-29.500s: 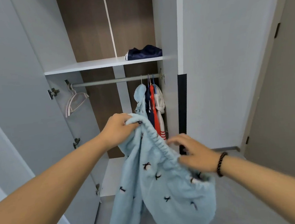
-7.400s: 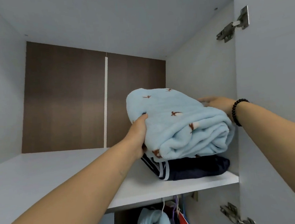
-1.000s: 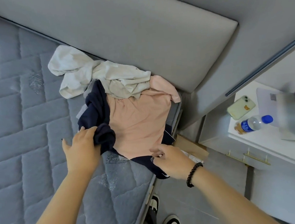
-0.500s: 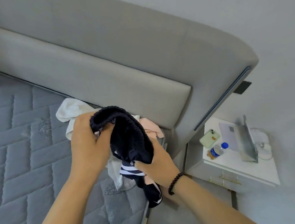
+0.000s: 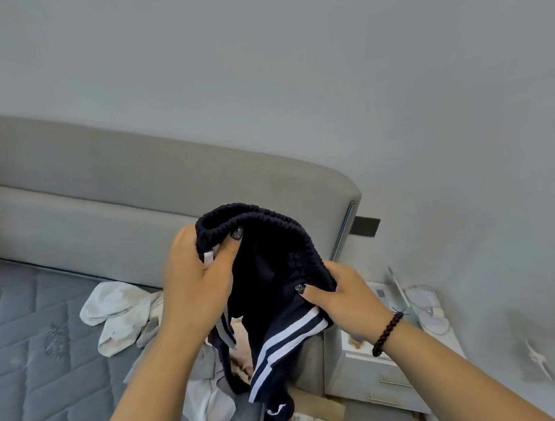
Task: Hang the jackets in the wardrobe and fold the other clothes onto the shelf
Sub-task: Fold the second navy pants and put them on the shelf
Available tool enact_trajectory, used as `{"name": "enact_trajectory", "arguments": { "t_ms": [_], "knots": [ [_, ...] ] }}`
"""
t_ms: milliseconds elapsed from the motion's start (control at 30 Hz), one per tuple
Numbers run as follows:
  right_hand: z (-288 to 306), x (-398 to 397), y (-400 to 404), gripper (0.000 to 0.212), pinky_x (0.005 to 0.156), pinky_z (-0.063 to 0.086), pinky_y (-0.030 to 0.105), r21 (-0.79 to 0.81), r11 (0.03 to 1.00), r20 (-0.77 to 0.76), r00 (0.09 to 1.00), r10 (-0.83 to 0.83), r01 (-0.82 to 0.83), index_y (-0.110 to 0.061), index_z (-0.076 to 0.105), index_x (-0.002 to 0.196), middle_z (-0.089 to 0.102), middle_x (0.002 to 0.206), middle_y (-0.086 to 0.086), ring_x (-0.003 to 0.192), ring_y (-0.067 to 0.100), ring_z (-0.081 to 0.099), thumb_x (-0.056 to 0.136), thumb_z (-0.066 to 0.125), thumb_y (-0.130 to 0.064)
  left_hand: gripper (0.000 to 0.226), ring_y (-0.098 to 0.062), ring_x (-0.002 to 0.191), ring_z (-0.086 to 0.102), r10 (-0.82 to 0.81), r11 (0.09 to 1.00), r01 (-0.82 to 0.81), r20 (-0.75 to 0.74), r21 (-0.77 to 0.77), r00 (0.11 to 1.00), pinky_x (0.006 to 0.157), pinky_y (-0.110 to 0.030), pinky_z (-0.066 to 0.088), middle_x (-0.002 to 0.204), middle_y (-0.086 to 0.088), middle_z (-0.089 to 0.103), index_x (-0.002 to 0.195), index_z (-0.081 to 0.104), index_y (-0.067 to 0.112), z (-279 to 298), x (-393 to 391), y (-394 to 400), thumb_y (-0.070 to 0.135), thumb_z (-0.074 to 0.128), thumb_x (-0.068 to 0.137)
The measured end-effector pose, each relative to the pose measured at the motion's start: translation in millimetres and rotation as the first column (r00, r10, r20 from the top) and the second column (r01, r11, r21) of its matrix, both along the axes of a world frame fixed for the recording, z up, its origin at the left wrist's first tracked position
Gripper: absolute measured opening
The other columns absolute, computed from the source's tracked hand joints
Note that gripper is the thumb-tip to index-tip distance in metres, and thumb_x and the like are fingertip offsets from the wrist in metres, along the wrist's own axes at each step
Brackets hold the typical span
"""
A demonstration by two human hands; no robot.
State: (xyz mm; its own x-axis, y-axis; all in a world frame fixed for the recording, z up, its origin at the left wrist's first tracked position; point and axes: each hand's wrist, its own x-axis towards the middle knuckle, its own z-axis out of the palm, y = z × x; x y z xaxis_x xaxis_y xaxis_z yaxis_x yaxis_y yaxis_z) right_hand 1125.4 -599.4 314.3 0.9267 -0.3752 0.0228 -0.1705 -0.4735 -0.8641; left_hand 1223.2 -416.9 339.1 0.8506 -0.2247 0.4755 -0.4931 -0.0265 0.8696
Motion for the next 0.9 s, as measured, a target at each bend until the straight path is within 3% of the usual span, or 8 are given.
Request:
{"name": "enact_trajectory", "arguments": {
  "t_ms": [133, 267, 433, 533, 667, 767, 833, 900],
  "knots": [
    [36, -73, -11, 0.004, 0.070, 0.052, 0.048, -0.076, 0.987, 0.082, 0.988, -0.132, 0.138, -0.010, 0.064, 0.090, 0.066, 0.085, 0.020, 0.079, 0.038, 0.061, 0.087, 0.063, -0.012, 0.019, 0.006, 0.102, 0.058, -0.090, 0.994, 0.093, 0.046, -0.061, 0.995, 0.079, -0.010, 0.044, 0.104, 0.019, 0.065, 0.091, 0.061, 0.057, 20, -57, -8, 0.038, 0.060, 0.091],
    [63, -164, -29, 0.008, 0.056, 0.041, 0.020, -0.142, 0.959, 0.149, 0.963, -0.226, 0.247, -0.016, 0.064, 0.083, 0.055, 0.062, -0.011, 0.056, 0.005, 0.049, 0.084, 0.064, -0.009, 0.010, 0.004, 0.101, 0.058, -0.204, 0.973, 0.209, 0.053, -0.099, 0.978, 0.083, -0.018, 0.043, 0.106, 0.012, 0.064, 0.092, 0.061, 0.053, 33, -117, -25, 0.044, 0.060, 0.087],
    [91, -267, -53, 0.017, 0.051, 0.040, 0.010, -0.227, 0.899, 0.155, 0.925, -0.346, 0.375, -0.029, 0.067, 0.087, 0.061, 0.071, -0.008, 0.054, -0.002, 0.050, 0.086, 0.064, -0.012, 0.023, 0.005, 0.078, 0.053, -0.294, 0.953, 0.302, 0.180, -0.017, 0.939, 0.069, -0.001, 0.038, 0.078, 0.017, 0.053, 0.074, 0.061, 0.037, 49, -175, -57, 0.024, 0.063, 0.092],
    [107, -340, -66, 0.016, 0.046, 0.038, 0.009, -0.287, 0.828, 0.152, 0.876, -0.458, 0.482, -0.031, 0.067, 0.086, 0.061, 0.070, -0.010, 0.049, -0.002, 0.049, 0.086, 0.065, -0.015, 0.023, 0.012, 0.082, 0.059, -0.441, 0.896, 0.444, 0.169, 0.024, 0.881, 0.067, 0.000, 0.038, 0.084, 0.018, 0.065, 0.083, 0.061, 0.044, 57, -213, -89, 0.023, 0.066, 0.091],
    [120, -431, -80, 0.020, 0.051, 0.043, 0.008, -0.337, 0.683, 0.174, 0.756, -0.631, 0.648, -0.037, 0.063, 0.088, 0.065, 0.083, -0.012, 0.067, 0.002, 0.060, 0.085, 0.068, -0.018, 0.022, -0.005, 0.079, 0.064, -0.699, 0.715, 0.689, 0.137, 0.122, 0.701, 0.074, -0.013, 0.049, 0.092, 0.019, 0.068, 0.105, 0.061, 0.040, 57, -256, -142, 0.026, 0.067, 0.090],
    [121, -486, -84, 0.025, 0.054, 0.046, 0.014, -0.361, 0.595, 0.153, 0.675, -0.722, 0.718, -0.037, 0.052, 0.098, 0.062, 0.092, -0.007, 0.074, 0.018, 0.060, 0.087, 0.067, -0.020, 0.043, -0.003, 0.060, 0.051, -0.850, 0.526, 0.799, 0.199, 0.292, 0.487, 0.069, -0.004, 0.044, 0.079, 0.018, 0.061, 0.121, 0.051, 0.043, 55, -287, -183, 0.014, 0.064, 0.092],
    [122, -520, -82, 0.026, 0.061, 0.050, 0.031, -0.379, 0.570, 0.139, 0.653, -0.744, 0.729, -0.032, 0.047, 0.096, 0.059, 0.086, -0.003, 0.069, 0.021, 0.057, 0.087, 0.066, -0.016, 0.040, 0.003, 0.085, 0.059, -0.912, 0.407, 0.810, 0.241, 0.422, 0.332, 0.079, -0.006, 0.045, 0.101, 0.020, 0.060, 0.117, 0.056, 0.037, 54, -309, -210, 0.006, 0.060, 0.093],
    [127, -555, -78, 0.023, 0.082, 0.049, 0.039, -0.409, 0.568, 0.108, 0.656, -0.747, 0.714, -0.025, 0.049, 0.093, 0.059, 0.091, -0.001, 0.087, 0.023, 0.060, 0.086, 0.066, -0.011, 0.032, -0.004, 0.101, 0.057, -0.952, 0.294, 0.788, 0.240, 0.541, 0.191, 0.084, -0.010, 0.044, 0.108, 0.011, 0.060, 0.104, 0.060, 0.034, 53, -329, -237, 0.005, 0.062, 0.092]
  ]
}}
